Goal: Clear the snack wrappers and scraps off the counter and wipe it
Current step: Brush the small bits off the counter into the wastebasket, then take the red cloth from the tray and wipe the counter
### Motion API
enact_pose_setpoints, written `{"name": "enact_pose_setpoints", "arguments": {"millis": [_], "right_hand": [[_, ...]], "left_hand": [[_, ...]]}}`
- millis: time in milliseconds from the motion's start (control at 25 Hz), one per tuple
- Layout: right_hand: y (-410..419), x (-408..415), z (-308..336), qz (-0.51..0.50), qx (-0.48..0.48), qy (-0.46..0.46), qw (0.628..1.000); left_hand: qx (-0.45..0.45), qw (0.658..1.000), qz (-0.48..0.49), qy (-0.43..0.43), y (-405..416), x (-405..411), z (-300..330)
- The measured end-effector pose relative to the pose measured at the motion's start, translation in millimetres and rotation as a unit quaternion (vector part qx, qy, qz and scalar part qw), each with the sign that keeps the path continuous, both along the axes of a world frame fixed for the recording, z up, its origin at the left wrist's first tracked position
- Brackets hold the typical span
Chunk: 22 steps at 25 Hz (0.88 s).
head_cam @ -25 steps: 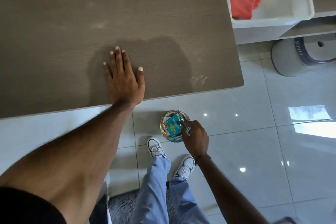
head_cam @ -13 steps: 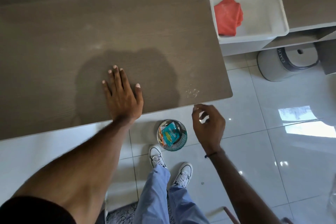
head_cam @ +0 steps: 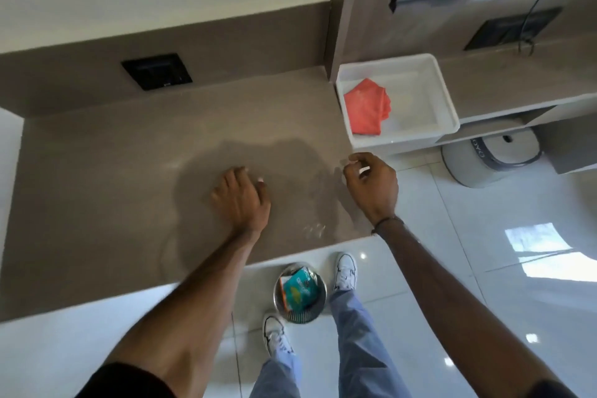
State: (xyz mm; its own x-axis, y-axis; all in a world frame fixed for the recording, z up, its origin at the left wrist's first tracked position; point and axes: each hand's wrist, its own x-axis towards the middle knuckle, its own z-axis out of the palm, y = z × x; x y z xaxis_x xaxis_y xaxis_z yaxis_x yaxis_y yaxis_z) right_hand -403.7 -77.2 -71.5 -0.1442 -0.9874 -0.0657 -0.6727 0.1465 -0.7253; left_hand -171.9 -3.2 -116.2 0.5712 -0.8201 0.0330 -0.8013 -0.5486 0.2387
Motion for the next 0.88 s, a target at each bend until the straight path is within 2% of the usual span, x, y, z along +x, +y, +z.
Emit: {"name": "enact_pose_setpoints", "arguments": {"millis": [160, 280, 360, 440, 520, 680, 760, 880], "right_hand": [[-89.2, -40.9, -2.8, 0.000, 0.036, -0.010, 0.999], [-151.4, -69.4, -12.6, 0.005, 0.046, -0.005, 0.999], [-189.4, -78.0, -21.8, 0.020, 0.076, 0.011, 0.997], [-222.3, -79.8, -33.6, 0.053, 0.128, 0.032, 0.990], [-241.3, -78.0, -46.5, 0.111, 0.175, 0.069, 0.976], [-266.7, -74.3, -63.8, 0.147, 0.211, 0.074, 0.964], [-275.7, -71.4, -67.5, 0.132, 0.236, 0.048, 0.961], [-269.1, -61.0, -61.5, 0.129, 0.273, 0.005, 0.953]], "left_hand": [[-0.076, 0.987, -0.061, 0.131, -114.9, -81.5, 16.1], [-0.080, 0.976, -0.128, 0.158, -182.5, -131.2, 16.1], [-0.055, 0.976, -0.152, 0.146, -218.9, -152.8, 12.4], [0.025, 0.979, -0.176, 0.099, -249.2, -166.2, 5.8], [0.115, 0.968, -0.219, 0.032, -271.1, -170.9, -0.6], [0.173, 0.943, -0.275, -0.073, -303.9, -167.3, -5.1], [0.183, 0.938, -0.282, -0.079, -309.6, -164.1, -2.5], [0.192, 0.941, -0.278, -0.036, -308.9, -152.1, 8.2]]}}
